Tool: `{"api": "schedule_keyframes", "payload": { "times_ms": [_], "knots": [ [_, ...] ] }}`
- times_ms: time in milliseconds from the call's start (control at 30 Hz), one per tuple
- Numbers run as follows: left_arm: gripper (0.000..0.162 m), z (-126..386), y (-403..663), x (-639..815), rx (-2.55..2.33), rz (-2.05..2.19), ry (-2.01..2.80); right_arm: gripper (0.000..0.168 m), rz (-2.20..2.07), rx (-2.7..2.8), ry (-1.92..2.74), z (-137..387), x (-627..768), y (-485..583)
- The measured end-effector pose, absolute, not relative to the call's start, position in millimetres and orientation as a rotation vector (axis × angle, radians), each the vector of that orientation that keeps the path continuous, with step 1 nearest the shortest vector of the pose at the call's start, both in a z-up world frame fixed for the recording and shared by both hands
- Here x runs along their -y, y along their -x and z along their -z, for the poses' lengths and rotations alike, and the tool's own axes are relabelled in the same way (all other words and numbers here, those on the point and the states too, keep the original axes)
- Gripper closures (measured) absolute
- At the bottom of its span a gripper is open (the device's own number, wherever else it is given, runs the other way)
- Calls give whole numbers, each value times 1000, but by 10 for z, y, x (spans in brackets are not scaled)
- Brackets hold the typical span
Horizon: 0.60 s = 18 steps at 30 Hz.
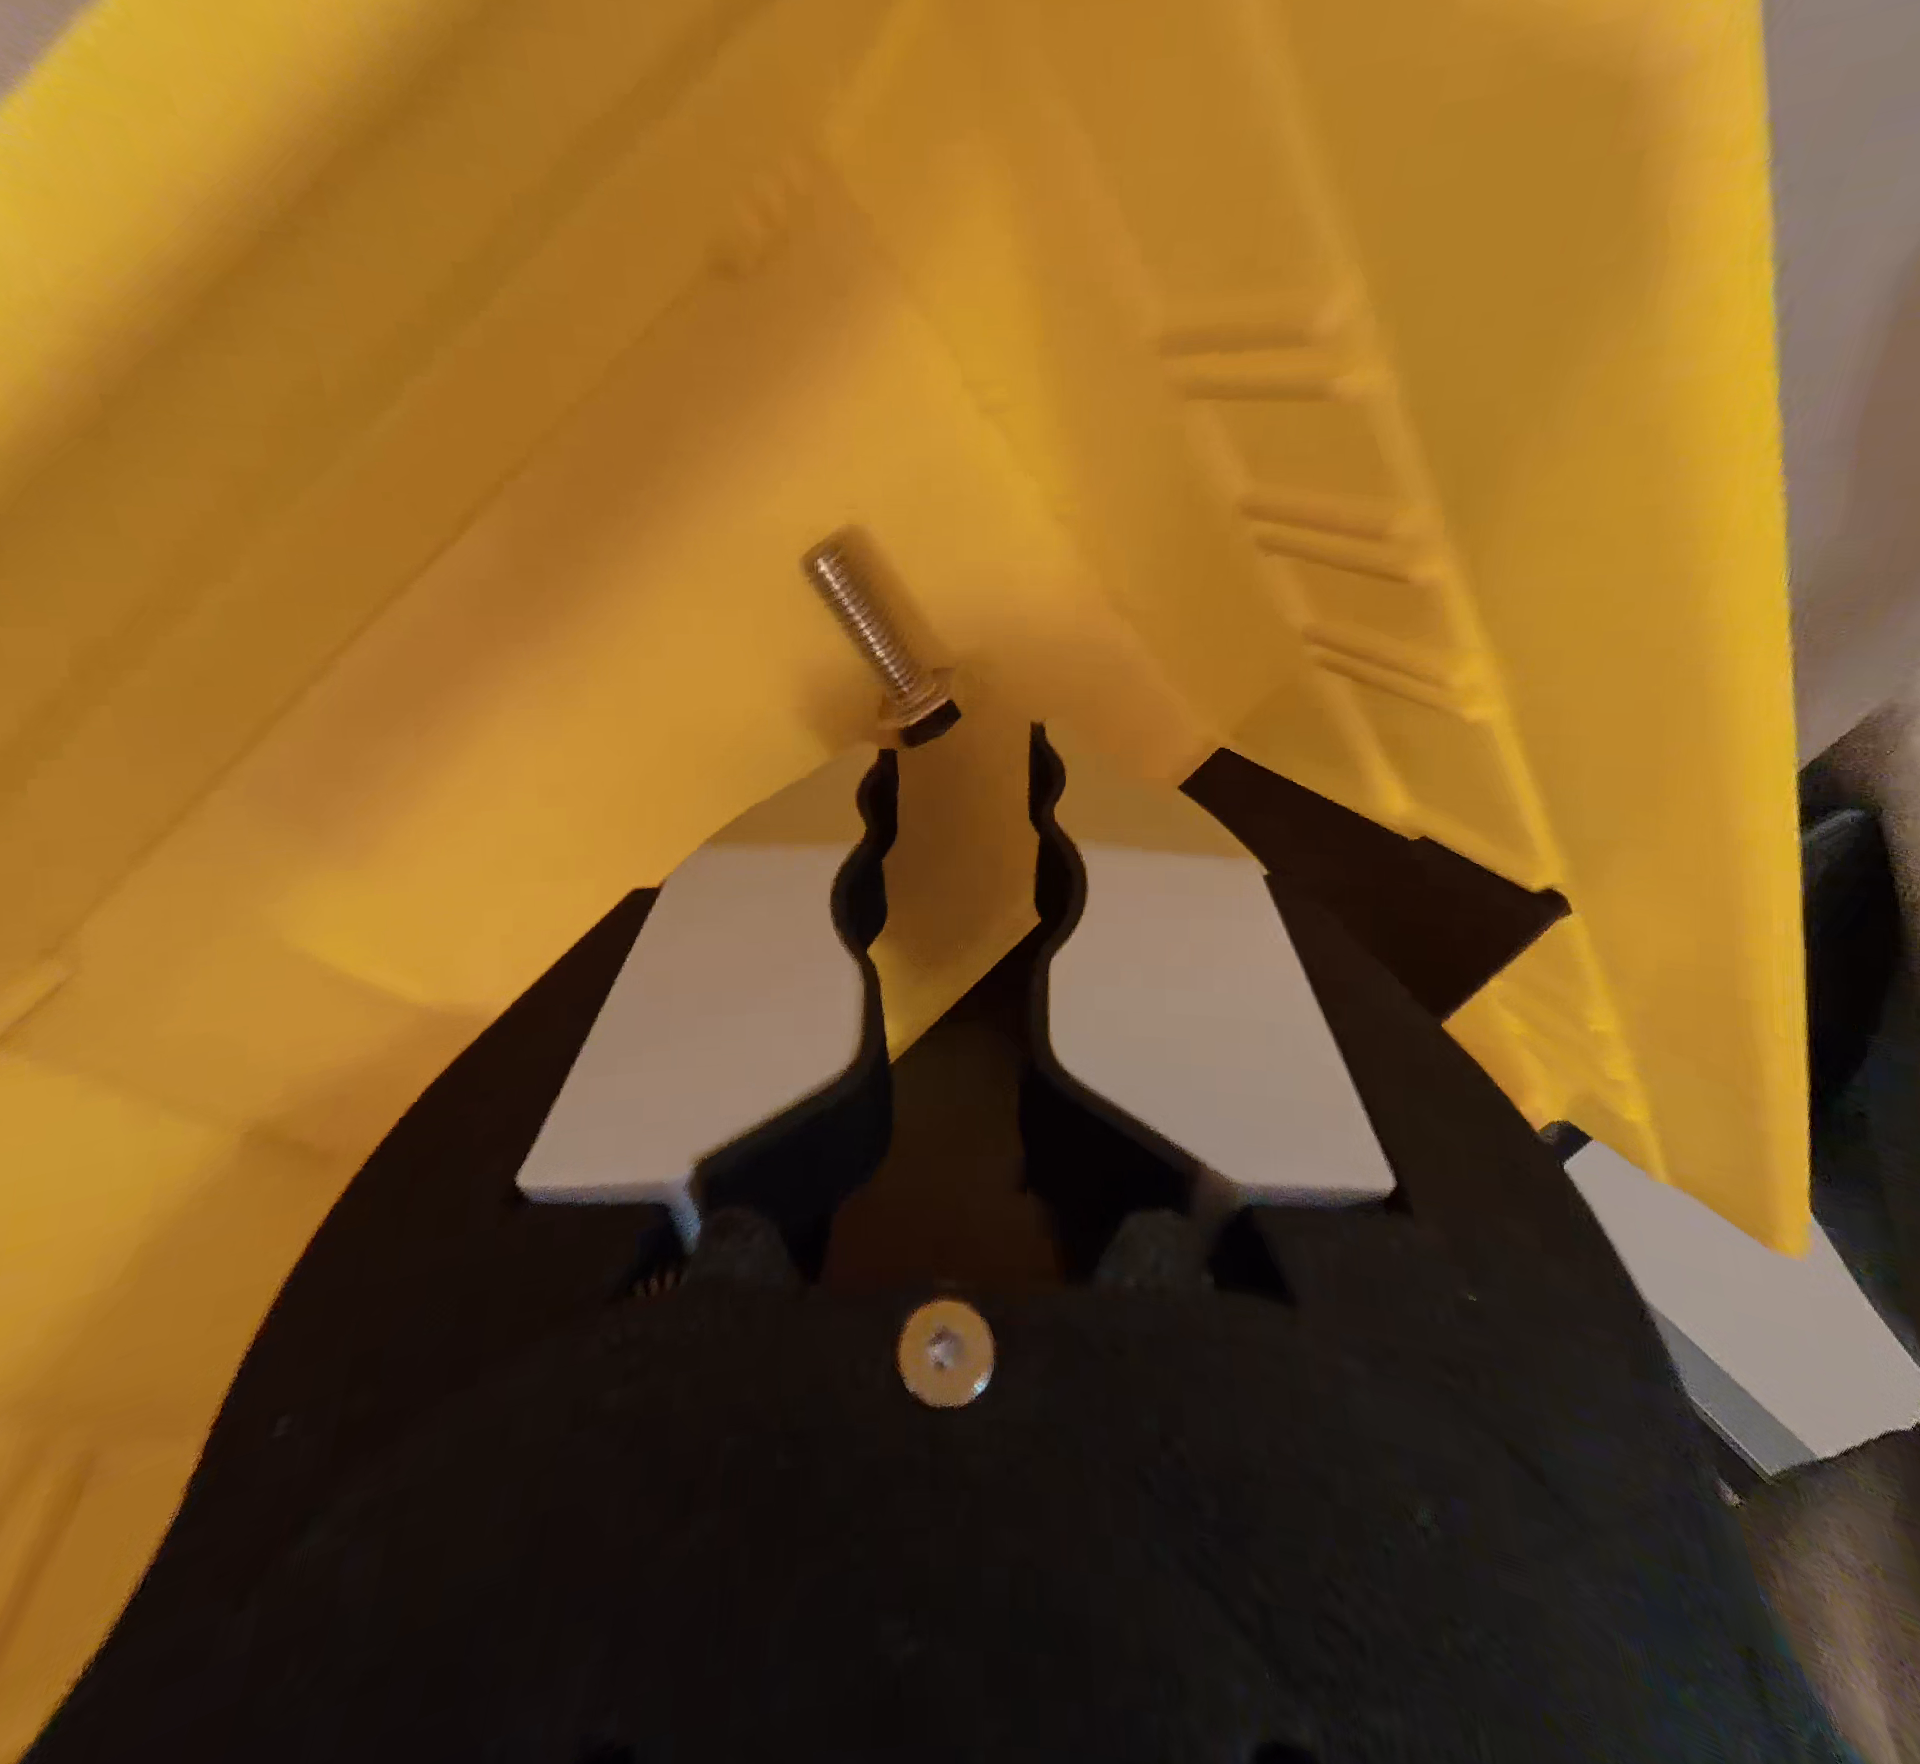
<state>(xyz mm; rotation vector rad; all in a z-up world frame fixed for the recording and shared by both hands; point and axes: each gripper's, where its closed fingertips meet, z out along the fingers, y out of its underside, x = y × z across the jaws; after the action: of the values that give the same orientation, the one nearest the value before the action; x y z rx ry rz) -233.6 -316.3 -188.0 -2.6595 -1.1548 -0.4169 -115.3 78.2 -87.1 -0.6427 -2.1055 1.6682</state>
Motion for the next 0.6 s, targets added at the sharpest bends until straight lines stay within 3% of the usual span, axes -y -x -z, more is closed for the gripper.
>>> {"api": "schedule_keyframes", "payload": {
  "times_ms": [367, 600],
  "knots": [
    [143, 1980, 2551, 3422, 1297, 309, 2701, 151, -1637, 2097, 657, 869, -890, 1140],
    [131, 1910, 2588, 3365, 1139, 275, 2682, 151, -1649, 2085, 680, 865, -939, 1176]
  ]
}}
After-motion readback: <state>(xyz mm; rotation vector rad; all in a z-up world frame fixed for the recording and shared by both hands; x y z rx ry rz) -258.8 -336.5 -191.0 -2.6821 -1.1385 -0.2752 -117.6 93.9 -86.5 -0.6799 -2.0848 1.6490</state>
